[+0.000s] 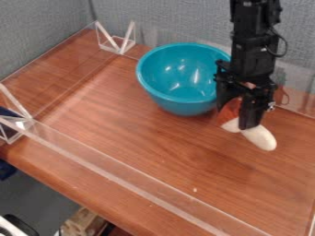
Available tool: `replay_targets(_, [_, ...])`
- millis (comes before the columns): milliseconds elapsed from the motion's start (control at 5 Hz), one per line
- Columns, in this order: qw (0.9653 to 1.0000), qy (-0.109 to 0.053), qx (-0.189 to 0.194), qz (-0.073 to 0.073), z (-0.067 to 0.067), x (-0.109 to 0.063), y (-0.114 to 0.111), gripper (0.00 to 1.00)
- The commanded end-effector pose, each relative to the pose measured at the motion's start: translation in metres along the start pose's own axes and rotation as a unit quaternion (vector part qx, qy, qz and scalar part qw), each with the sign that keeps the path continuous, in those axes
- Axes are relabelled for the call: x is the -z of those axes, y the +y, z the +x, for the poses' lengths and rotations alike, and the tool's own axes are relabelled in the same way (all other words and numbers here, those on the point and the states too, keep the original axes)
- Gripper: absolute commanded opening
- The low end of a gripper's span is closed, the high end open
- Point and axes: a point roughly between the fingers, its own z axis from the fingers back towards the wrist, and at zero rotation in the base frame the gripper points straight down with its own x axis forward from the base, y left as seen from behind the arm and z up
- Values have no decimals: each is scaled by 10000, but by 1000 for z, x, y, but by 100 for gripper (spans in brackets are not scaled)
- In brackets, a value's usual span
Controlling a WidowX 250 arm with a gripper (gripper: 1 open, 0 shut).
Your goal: Remove the mushroom from inside the blue bowl and put it on the table
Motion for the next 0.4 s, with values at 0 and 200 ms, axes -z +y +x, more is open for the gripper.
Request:
replay_targets(0, [9994, -297, 78, 132, 12, -14, 6, 0])
replay_targets(200, [9994, -290, 122, 131, 18, -7, 9, 0])
